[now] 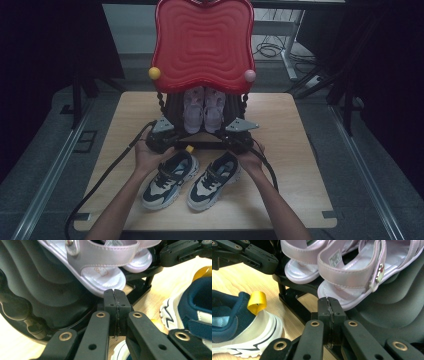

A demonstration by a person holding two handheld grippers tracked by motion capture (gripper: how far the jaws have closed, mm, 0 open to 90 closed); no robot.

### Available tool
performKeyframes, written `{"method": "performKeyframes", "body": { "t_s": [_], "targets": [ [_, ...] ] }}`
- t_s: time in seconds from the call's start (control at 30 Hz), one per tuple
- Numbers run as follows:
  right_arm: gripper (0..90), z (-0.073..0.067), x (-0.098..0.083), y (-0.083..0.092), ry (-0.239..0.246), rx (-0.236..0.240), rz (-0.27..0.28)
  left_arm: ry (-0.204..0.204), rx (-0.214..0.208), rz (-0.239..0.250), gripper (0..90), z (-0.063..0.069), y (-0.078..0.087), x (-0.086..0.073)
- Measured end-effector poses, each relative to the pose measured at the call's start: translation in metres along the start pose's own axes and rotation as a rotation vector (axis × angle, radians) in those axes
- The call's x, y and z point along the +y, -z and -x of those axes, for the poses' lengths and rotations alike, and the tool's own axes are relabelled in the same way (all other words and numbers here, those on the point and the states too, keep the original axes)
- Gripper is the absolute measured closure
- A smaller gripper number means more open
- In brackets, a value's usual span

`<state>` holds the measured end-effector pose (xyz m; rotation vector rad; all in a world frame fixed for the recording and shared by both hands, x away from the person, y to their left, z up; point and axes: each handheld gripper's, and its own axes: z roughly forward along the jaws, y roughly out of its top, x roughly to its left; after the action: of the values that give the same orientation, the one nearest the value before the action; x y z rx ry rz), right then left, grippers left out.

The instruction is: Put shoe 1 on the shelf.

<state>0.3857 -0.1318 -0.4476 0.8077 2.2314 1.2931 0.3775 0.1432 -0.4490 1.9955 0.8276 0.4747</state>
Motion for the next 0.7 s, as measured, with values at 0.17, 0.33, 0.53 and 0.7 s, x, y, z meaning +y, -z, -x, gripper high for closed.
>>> {"method": "performKeyframes", "body": {
  "t_s": [0.17,0.33,0.53,0.7],
  "targets": [
    [88.8,0.001,-0.002,-0.004,0.002,0.008,-0.026,-0.017,-0.005,-0.021,89.9,-0.001,-0.003,0.000],
    [88.8,0.001,-0.002,-0.008,0.011,0.013,-0.047,-0.040,-0.011,-0.047,89.9,0.000,-0.006,0.001],
    [88.7,0.001,-0.002,-0.012,0.024,0.008,-0.066,-0.055,-0.021,-0.072,89.9,0.003,-0.013,0.002],
    [88.7,-0.001,-0.003,-0.016,0.044,0.005,-0.092,-0.059,-0.024,-0.088,89.9,0.003,-0.017,0.003]
  ]
}}
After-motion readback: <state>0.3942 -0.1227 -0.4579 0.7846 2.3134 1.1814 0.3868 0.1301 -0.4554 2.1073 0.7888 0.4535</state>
